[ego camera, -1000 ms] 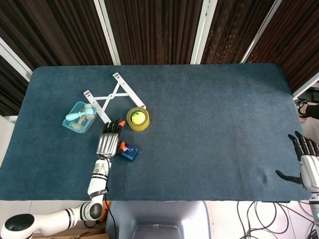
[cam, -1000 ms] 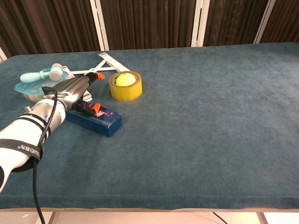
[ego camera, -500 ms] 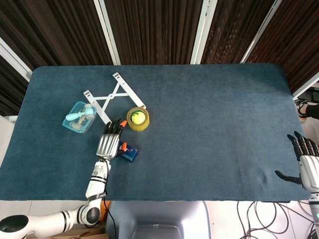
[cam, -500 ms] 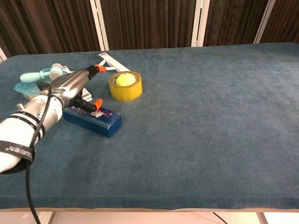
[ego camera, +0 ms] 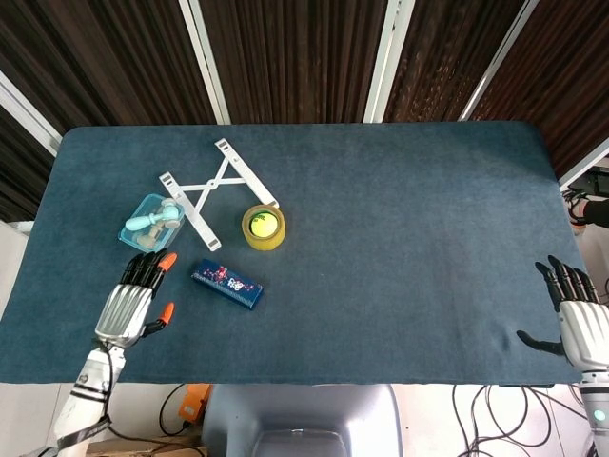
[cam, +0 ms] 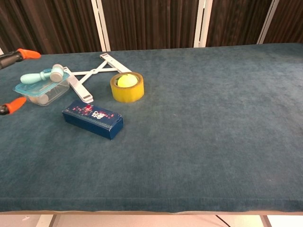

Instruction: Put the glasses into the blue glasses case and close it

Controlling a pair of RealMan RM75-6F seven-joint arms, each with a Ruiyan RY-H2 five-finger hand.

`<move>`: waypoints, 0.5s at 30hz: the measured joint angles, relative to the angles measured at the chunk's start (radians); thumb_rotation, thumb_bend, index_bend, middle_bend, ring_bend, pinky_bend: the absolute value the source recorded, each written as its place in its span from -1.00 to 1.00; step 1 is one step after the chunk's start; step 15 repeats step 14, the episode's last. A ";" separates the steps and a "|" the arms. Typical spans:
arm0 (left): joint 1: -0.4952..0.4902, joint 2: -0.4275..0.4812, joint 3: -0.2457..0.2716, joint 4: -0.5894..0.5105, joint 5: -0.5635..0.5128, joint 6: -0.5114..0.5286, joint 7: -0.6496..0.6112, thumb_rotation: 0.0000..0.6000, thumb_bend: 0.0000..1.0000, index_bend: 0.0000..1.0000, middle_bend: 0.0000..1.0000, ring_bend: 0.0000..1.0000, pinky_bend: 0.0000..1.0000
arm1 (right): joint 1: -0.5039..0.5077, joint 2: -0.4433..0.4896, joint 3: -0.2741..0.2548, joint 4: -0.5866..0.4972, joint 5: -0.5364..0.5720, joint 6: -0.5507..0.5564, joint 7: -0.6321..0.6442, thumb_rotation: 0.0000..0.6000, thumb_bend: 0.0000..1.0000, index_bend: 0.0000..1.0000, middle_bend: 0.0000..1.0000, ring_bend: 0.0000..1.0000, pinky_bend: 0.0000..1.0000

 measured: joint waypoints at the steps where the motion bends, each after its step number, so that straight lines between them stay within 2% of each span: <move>1: 0.014 0.013 0.011 -0.001 0.009 0.014 -0.013 1.00 -0.22 -1.00 -1.00 -1.00 -0.99 | 0.001 -0.003 -0.002 0.000 -0.002 -0.001 -0.008 1.00 -0.60 -1.00 -1.00 -1.00 -1.00; 7: 0.173 0.083 0.113 0.121 0.083 0.139 -0.179 1.00 -0.24 -1.00 -1.00 -1.00 -0.96 | 0.007 -0.041 -0.012 -0.005 -0.008 -0.005 -0.103 1.00 -0.60 -1.00 -1.00 -1.00 -1.00; 11: 0.225 0.095 0.117 0.225 0.112 0.206 -0.257 1.00 -0.25 -1.00 -1.00 -1.00 -0.96 | 0.011 -0.062 -0.024 -0.009 -0.020 -0.006 -0.142 1.00 -0.60 -1.00 -1.00 -1.00 -1.00; 15: 0.231 0.096 0.117 0.242 0.128 0.217 -0.253 1.00 -0.26 -1.00 -1.00 -1.00 -0.96 | 0.012 -0.067 -0.024 -0.007 -0.020 -0.006 -0.147 1.00 -0.60 -1.00 -1.00 -1.00 -1.00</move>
